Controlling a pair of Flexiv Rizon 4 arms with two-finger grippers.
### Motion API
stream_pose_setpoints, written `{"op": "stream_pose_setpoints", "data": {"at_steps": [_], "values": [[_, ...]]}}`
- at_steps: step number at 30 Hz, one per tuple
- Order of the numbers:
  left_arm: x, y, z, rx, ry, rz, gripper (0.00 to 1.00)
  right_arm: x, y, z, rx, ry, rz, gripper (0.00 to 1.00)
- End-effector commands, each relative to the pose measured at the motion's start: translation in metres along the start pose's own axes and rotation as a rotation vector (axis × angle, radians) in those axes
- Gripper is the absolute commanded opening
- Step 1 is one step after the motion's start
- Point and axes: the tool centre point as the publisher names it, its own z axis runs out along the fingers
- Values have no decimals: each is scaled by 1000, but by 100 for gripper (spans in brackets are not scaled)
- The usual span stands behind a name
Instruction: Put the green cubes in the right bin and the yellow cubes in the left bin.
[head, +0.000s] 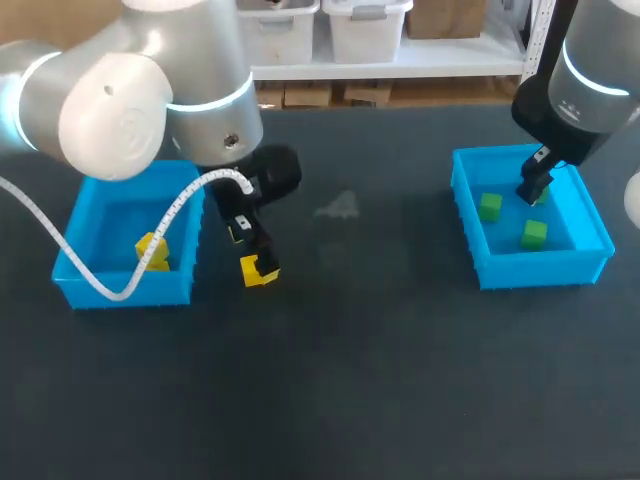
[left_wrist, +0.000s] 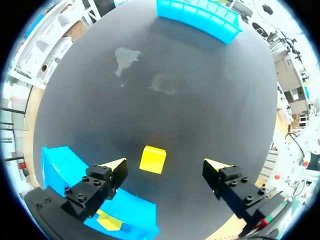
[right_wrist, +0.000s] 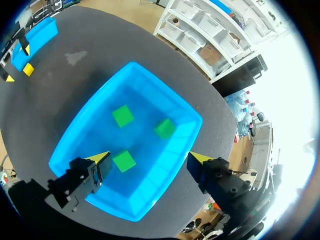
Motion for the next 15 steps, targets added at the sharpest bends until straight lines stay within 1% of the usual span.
{"op": "stream_pose_setpoints", "data": {"at_steps": [1,15], "values": [[-2,5,7,11,-4,-2,100,1,0,0,2,-3,1,100],[-8,8,24,38,2,-2,100,1,0,0,2,-3,1,100]]}}
